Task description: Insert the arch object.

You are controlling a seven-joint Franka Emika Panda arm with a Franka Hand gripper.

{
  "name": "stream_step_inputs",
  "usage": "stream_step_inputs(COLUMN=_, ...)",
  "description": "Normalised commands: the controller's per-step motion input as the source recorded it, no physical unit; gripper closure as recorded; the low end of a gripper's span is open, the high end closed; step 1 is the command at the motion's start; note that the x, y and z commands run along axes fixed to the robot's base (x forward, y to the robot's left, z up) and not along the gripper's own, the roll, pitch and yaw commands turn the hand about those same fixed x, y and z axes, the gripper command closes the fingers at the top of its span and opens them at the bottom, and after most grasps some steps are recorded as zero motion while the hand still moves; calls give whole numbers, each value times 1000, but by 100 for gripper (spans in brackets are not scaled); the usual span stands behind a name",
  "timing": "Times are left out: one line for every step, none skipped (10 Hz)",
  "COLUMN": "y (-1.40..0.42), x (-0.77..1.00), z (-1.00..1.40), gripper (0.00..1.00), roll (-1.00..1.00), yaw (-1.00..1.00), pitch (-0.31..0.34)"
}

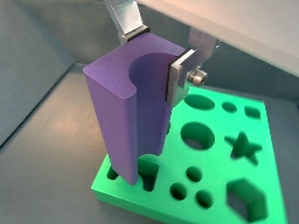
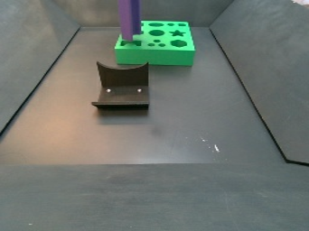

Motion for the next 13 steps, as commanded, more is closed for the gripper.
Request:
stream_step_inputs(y=0, x=63, z=-214, gripper=100, roll=-36, yaw=-1000, pitch=0)
stream_step_inputs(y=0, x=0, z=-209, gripper=100, roll=-1, yaw=-1000, pitch=0)
stream_step_inputs(y=0, x=0, z=-206, gripper=100, roll=0, yaw=-1000, pitch=0)
stream_step_inputs(y=0, x=0, z=-203, gripper=100, roll=0, yaw=-1000, pitch=0)
stream_step_inputs(y=0, x=0, z=-189, gripper=100, roll=0, yaw=-1000, pitch=0)
stream_step_inputs(y=0, x=0, z=-163, gripper=100, roll=0, yaw=-1000, pitch=0)
stream_step_inputs(y=0, x=0, z=-137, gripper=100, roll=19, yaw=-1000, pitch=17)
stream_step_inputs(y=0, x=-3, z=-109, gripper=100, roll=44, yaw=-1000, pitch=21)
stream_step_inputs(y=0, x=-40, z=-23, gripper=100, roll=119, yaw=-969, pitch=59)
stream_step_inputs(y=0, x=-40, z=37, gripper=100, roll=261, yaw=-743, pitch=141)
stream_step_inputs(y=0, x=-40, z=37, gripper=100, roll=317, yaw=-654, pitch=170)
stream_step_inputs(y=3, x=-37, z=11, gripper=100, roll=354, yaw=-594, pitch=194)
stream_step_inputs(y=20, x=-3, z=0, gripper=100, roll=371, yaw=-549, pitch=209)
